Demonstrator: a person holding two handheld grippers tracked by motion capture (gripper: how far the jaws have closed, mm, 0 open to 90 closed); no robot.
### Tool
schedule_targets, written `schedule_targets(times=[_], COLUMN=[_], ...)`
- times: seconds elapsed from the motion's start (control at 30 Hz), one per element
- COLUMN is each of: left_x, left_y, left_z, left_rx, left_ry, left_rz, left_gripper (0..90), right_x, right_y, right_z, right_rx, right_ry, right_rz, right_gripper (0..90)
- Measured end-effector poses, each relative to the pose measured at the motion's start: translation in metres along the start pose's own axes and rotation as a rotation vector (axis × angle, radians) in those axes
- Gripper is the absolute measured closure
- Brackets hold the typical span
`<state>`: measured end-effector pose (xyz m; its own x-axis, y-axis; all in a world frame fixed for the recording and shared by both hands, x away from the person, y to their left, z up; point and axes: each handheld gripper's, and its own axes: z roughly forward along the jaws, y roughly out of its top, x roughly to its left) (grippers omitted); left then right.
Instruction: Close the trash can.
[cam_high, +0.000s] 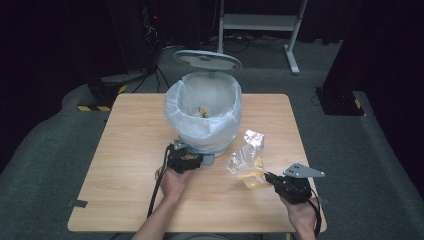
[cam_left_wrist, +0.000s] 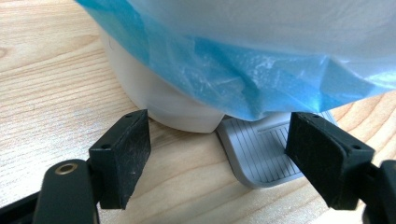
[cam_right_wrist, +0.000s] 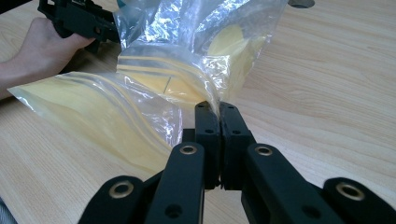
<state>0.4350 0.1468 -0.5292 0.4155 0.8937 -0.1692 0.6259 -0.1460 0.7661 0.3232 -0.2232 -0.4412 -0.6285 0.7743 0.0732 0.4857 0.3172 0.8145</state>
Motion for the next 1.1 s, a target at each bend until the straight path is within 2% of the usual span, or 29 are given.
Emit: schedule_targets(times=[0.43, 0.93, 1.1], left_x=[0.000, 0.000, 0.000], left_y=[0.000, 0.000, 0.000], left_z=[0.000, 0.000, 0.000], left_rx=[0.000, -0.001, 0.000], left_ry=[-0.001, 0.000, -0.001], left_rz=[-0.001, -0.001, -0.001], left_gripper=[22.2, 22.1, 22.1], right_x=[-0.001, -0.002, -0.002], right_y=[0.007, 0.019, 0.025], right_z=[-0.006, -0.017, -0.022], right_rx=[-0.013, -0.052, -0.061], right_ry=[-0.005, -0.026, -0.035], right_rz=[0.002, 0.002, -0.012], right_gripper=[88.5, 88.5, 88.5])
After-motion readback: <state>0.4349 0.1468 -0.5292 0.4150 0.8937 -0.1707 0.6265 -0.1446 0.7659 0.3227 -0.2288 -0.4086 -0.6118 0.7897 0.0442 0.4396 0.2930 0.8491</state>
